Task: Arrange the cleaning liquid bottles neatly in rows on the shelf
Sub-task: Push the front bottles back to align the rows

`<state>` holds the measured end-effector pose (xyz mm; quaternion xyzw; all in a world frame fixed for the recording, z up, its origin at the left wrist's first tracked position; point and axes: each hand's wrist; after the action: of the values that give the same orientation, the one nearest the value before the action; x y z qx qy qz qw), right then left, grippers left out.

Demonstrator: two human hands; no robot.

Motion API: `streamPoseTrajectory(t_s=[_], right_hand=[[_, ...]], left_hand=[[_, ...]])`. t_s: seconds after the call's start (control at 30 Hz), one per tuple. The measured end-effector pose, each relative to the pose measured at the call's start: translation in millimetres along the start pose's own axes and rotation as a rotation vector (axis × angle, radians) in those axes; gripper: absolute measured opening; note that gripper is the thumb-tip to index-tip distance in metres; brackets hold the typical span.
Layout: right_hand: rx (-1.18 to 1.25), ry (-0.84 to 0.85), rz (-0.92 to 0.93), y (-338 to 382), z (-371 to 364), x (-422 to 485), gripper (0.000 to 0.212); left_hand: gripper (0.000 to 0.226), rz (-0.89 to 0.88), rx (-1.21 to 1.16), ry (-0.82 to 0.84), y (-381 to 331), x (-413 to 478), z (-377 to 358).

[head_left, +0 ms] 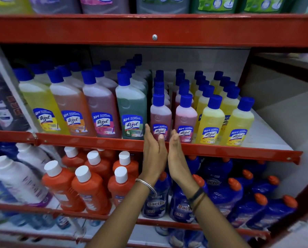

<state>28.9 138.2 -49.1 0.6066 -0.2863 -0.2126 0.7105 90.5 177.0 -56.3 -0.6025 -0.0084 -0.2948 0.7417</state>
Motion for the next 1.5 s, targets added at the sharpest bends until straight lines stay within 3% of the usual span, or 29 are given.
streamPoseTrajectory(t_s=[0.1, 0.33, 0.47, 0.53, 0.6, 0.67, 0.8, 1.0, 1.13, 1.2, 1.3, 1.37, 1.5], right_hand=[[0.033, -0.023, -0.018, 1, -10, 5, 0.138], [0.106, -0.175, -0.021, -9, -29, 12, 0.105], [0.135, -0.332, 0.179, 0, -46, -2, 0.084], [0.095, -0.295, 0.256, 5, -59, -5, 0.095], [0.032, -0.226, 0.253, 7, -75, -1, 0.107], [-0.033, -0.177, 0.184, 11, -88, 4, 0.112], [-0.11, -0.152, 0.055, 16, -106, 14, 0.098], [-0.119, -0.295, 0.044, 9, -115, 26, 0.124], [-0.067, -0.307, 0.034, 14, -115, 25, 0.131], [-0.051, -0.342, 0.074, 15, -117, 20, 0.129], [-0.155, -0.418, 0.333, 16, -127, 5, 0.107], [-0.116, -0.322, 0.439, 12, -137, 3, 0.095], [-0.086, -0.052, 0.32, 11, -158, 7, 0.115]], left_hand=[[0.057, -0.05, 0.087, 0.019, 3, -1, 4], [0.049, -0.093, 0.063, 0.139, 12, -1, 26], [0.031, -0.249, 0.018, -0.138, 20, -3, 51], [0.031, -0.285, 0.003, -0.247, 25, 2, 67], [0.036, -0.234, 0.014, -0.254, 30, 13, 80], [0.044, -0.153, 0.025, -0.182, 31, 20, 88], [0.052, -0.054, 0.088, 0.049, 33, 25, 97], [0.051, -0.023, 0.142, 0.138, 31, 35, 108], [0.05, -0.013, 0.131, 0.201, 33, 35, 114], [0.045, -0.055, 0.092, 0.141, 34, 35, 121], [0.04, -0.19, 0.089, -0.146, 37, 34, 138], [0.042, -0.197, 0.098, -0.272, 42, 41, 151], [0.049, -0.066, 0.071, -0.112, 55, 54, 172]])
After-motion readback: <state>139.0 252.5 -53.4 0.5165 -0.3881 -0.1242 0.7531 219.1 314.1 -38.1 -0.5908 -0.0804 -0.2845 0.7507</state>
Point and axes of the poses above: each hand's wrist, its own x-axis towards the middle knuckle, its own z-axis out of the back of the hand, y = z × x, and after that the axes turned 1 degree about x, right-handed
